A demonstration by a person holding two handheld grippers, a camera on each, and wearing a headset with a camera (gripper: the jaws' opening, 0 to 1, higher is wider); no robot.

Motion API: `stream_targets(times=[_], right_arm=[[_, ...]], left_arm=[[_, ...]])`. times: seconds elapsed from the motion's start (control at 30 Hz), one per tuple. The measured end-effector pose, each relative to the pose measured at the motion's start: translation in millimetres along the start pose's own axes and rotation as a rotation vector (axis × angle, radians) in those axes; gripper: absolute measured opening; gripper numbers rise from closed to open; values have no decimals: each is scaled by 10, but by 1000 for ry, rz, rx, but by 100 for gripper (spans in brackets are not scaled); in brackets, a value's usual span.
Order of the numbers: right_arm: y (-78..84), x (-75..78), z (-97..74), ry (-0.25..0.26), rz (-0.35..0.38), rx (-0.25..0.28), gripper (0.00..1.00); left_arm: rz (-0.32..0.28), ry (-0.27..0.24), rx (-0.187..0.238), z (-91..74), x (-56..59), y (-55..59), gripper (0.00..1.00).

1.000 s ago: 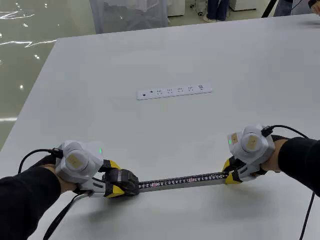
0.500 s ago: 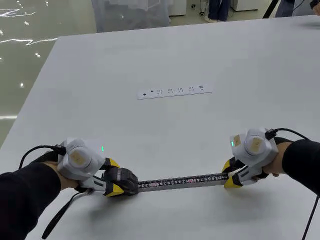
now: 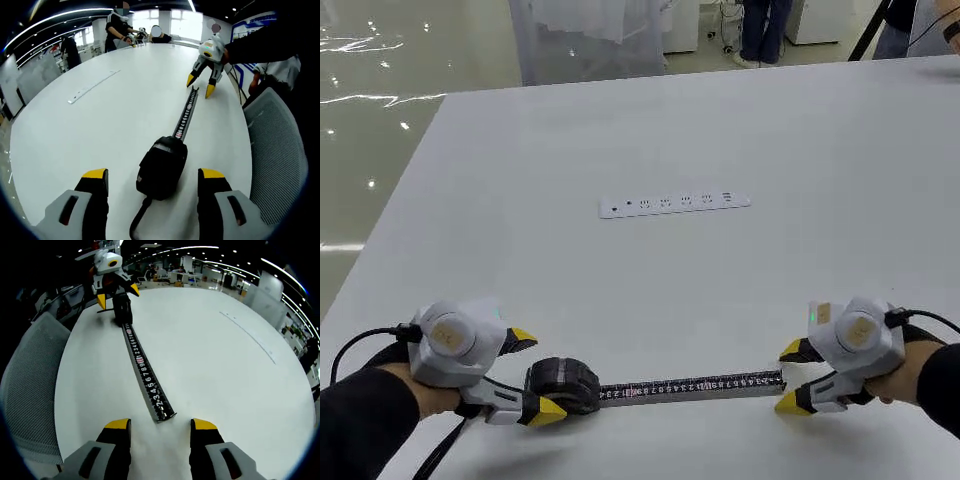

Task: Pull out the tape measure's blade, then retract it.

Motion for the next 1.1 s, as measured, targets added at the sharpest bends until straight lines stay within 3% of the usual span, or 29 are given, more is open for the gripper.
stream_targets(times=[0.1, 0.13, 0.27, 0.33, 0.47, 0.57, 0.73, 0.9, 1.1], right_arm=[[34, -65, -86, 21, 74, 25, 53], [42, -95, -108, 16, 93, 28, 55], [114, -190, -181, 39, 67, 26, 56], [129, -228, -218, 43, 80, 25, 58], [229, -252, -253, 78, 106, 3, 67], [216, -262, -304, 90, 145, 27, 71], [128, -182, -432, 154, 239, 99, 83], [109, -138, -565, 193, 265, 150, 93], [167, -158, -714, 227, 273, 174, 99]], left_arm=[[-9, -17, -2, -43, 41, 98, 71], [-27, -26, 1, -50, 45, 122, 78], [-155, -40, 92, -128, 70, 154, 88], [-184, -48, 116, -162, 62, 182, 93], [-185, -83, 117, -233, 64, 246, 99], [-179, -98, 140, -290, 114, 195, 99], [-220, -141, 186, -394, 141, 220, 99], [-191, -182, 222, -529, 183, 263, 99], [-231, -216, 275, -630, 262, 309, 99]])
Point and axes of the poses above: the centre of the closed fingertips' face, and the gripper's own axes: z roughly forward along the fingers, x roughly to its right, y roughly out of its underside, the point moved 1 cm from there along -z, roughly backward along the fingers, and after that the axes turned 13 degrees about y, right-handed, at the moved point
